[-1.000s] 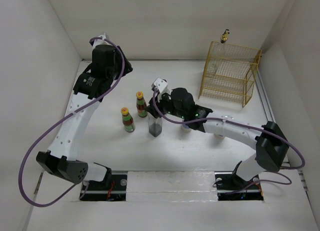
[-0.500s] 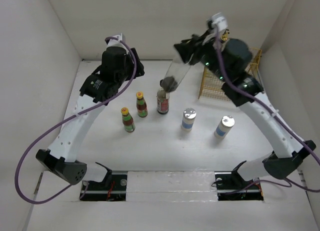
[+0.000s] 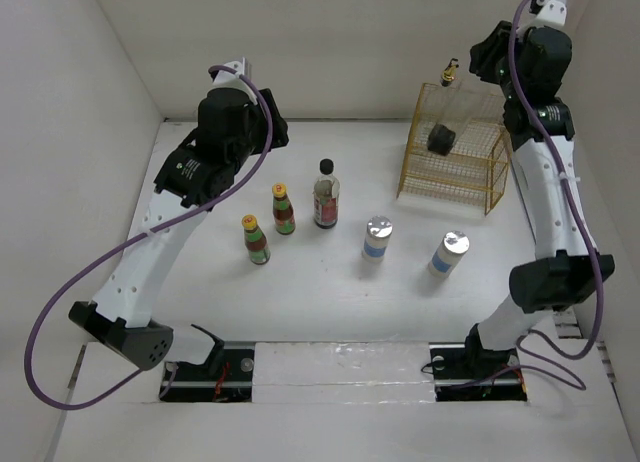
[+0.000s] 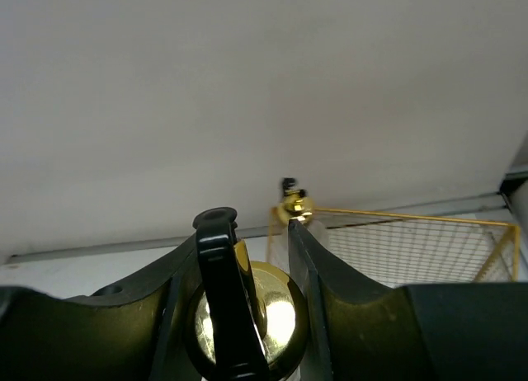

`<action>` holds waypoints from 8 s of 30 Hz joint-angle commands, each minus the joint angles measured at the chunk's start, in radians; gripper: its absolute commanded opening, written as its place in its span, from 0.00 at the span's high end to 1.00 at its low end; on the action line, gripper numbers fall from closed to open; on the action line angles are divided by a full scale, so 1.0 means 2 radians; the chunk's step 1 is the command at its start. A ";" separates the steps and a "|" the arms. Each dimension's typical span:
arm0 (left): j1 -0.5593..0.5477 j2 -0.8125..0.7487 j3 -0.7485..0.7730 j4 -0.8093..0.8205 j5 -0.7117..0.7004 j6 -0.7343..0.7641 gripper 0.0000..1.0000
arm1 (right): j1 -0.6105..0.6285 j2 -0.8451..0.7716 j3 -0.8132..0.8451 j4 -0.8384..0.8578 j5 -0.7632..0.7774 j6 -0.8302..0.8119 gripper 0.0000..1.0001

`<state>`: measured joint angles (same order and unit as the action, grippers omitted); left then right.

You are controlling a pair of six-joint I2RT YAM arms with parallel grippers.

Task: Organize the condiment bottles

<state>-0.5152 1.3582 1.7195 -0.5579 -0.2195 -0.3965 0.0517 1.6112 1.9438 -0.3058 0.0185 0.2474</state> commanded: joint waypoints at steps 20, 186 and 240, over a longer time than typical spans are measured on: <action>0.001 -0.007 -0.010 0.015 0.004 0.004 0.49 | -0.080 0.165 0.227 0.077 0.053 -0.019 1.00; 0.001 0.003 -0.014 0.006 -0.034 0.009 0.50 | -0.141 0.138 0.145 0.065 0.036 -0.064 1.00; 0.001 0.007 -0.028 0.020 -0.016 0.004 0.68 | 0.106 -0.114 -0.270 0.075 0.085 -0.049 1.00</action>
<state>-0.5152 1.3769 1.6596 -0.5568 -0.2691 -0.3843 0.1551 1.4178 1.5333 -0.1669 0.2127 0.1074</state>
